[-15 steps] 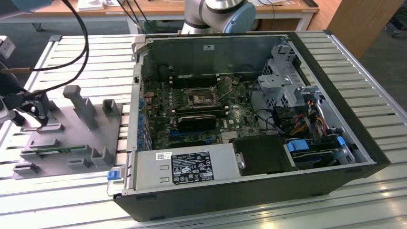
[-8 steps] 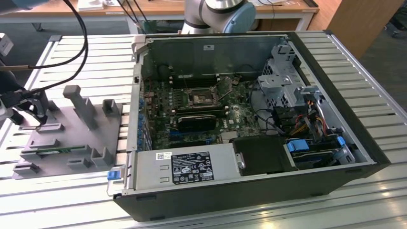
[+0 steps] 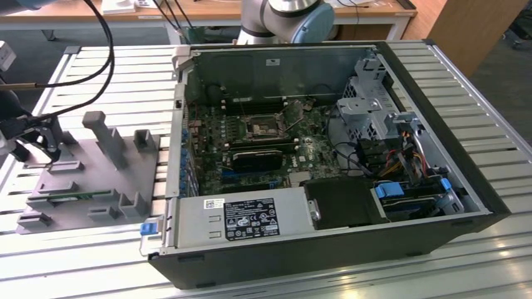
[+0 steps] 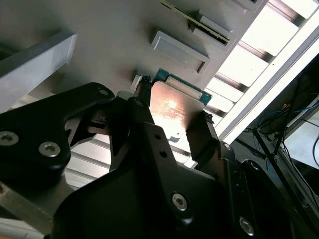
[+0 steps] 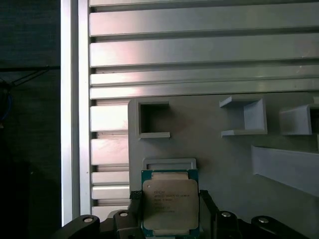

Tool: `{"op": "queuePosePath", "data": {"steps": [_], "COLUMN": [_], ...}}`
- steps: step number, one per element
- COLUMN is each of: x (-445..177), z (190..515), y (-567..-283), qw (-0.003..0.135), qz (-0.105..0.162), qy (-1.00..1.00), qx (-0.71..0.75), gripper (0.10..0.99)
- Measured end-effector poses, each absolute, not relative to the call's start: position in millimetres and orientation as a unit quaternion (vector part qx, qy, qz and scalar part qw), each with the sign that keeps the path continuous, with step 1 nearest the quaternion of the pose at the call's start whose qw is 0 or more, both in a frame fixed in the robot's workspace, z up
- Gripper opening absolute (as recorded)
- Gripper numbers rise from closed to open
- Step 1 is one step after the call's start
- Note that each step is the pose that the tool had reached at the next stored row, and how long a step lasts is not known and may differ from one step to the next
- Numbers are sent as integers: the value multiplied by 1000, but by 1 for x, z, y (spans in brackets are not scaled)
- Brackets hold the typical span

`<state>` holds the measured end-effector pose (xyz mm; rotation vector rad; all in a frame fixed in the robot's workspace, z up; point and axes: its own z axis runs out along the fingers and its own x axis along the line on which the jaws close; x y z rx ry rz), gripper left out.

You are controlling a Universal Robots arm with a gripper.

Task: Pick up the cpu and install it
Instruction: 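Pick up the cpu and move it towards the insertion slot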

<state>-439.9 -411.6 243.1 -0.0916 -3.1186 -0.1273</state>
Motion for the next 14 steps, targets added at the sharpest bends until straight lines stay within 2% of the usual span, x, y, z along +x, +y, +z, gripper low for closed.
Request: {"op": "queuePosePath", "data": {"steps": [14], "x": [-440], "z": [249], "y": [-412], "qw": [10], "qz": [-41], "qy": [-999], "qx": [-29], "gripper": [541]}}
